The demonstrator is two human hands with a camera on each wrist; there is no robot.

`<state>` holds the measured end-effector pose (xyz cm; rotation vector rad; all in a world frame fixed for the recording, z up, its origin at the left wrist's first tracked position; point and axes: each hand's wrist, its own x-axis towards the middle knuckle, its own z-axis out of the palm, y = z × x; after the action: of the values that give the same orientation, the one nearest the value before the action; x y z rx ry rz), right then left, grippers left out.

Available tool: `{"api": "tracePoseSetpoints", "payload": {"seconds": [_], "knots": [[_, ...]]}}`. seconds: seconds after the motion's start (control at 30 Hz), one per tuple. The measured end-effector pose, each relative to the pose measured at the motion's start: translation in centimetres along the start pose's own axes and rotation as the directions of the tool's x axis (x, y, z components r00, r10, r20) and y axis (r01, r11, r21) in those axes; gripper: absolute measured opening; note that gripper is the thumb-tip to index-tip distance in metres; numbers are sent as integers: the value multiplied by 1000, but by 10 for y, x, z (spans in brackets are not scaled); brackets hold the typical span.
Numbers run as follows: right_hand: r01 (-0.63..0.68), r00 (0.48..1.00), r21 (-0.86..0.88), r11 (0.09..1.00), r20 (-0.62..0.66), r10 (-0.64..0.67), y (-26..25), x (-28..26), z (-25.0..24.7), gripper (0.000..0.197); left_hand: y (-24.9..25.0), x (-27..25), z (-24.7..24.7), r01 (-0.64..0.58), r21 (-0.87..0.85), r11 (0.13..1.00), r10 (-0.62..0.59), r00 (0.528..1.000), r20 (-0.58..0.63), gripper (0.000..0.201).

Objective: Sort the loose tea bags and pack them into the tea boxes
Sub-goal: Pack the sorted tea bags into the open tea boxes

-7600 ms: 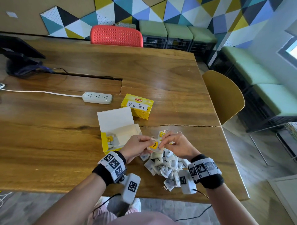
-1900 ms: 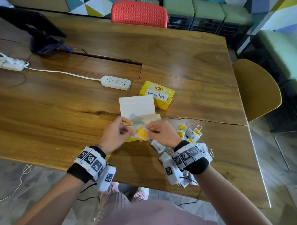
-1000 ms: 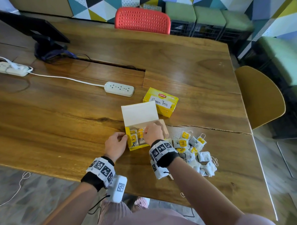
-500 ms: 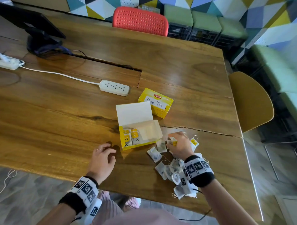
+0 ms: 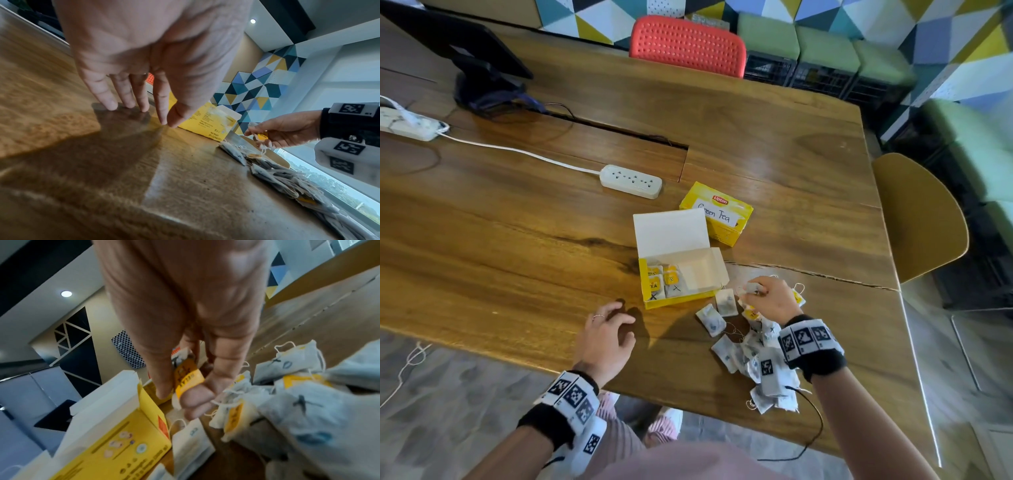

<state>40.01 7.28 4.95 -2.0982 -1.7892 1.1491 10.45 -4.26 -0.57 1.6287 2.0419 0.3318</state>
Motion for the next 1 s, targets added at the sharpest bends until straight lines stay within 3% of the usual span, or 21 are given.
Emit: {"api": "tracePoseSetpoints", "payload": {"seconds": [0.1, 0.17, 0.23, 0.37, 0.5, 0.53, 0.6, 0.7, 0.87, 1.0], "knots": [[-83, 996, 285, 955, 38, 75, 0, -10, 4, 26, 8, -3, 1, -18, -55, 998, 18, 1000, 3, 21], [-83, 996, 337, 938, 14, 84, -3, -18, 9, 35, 15, -5, 2, -45, -106, 993, 49, 998, 36, 19], [-91, 996, 373, 923, 36, 83, -4, -23, 17, 31, 24, -7, 1, -86, -172, 981, 100, 992, 79, 17], [-160, 975, 497, 853, 213, 59, -6, -31, 33, 27, 46, -7, -2, -126, -338, 933, 201, 960, 195, 11], [-235, 939, 639, 732, 343, 2, -18, -38, 47, 18, 63, -5, -6, -46, -526, 850, 208, 945, 254, 54], [-241, 935, 653, 718, 354, -8, -22, -40, 49, 11, 65, -4, -6, -34, -550, 834, 202, 947, 248, 57], [-230, 930, 649, 726, 367, -34, -26, -42, 56, 11, 66, 1, -3, -22, -589, 808, 187, 957, 221, 40], [-212, 931, 648, 732, 362, -51, -27, -44, 63, 29, 64, 8, 1, -37, -655, 755, 199, 964, 175, 14], [-242, 929, 727, 643, 366, -64, -26, -47, 65, 22, 65, 8, 1, 50, -752, 657, 173, 961, 215, 12], [-241, 932, 697, 676, 361, -40, -29, -49, 67, 16, 69, 4, 0, 73, -779, 622, 197, 949, 246, 15]]}}
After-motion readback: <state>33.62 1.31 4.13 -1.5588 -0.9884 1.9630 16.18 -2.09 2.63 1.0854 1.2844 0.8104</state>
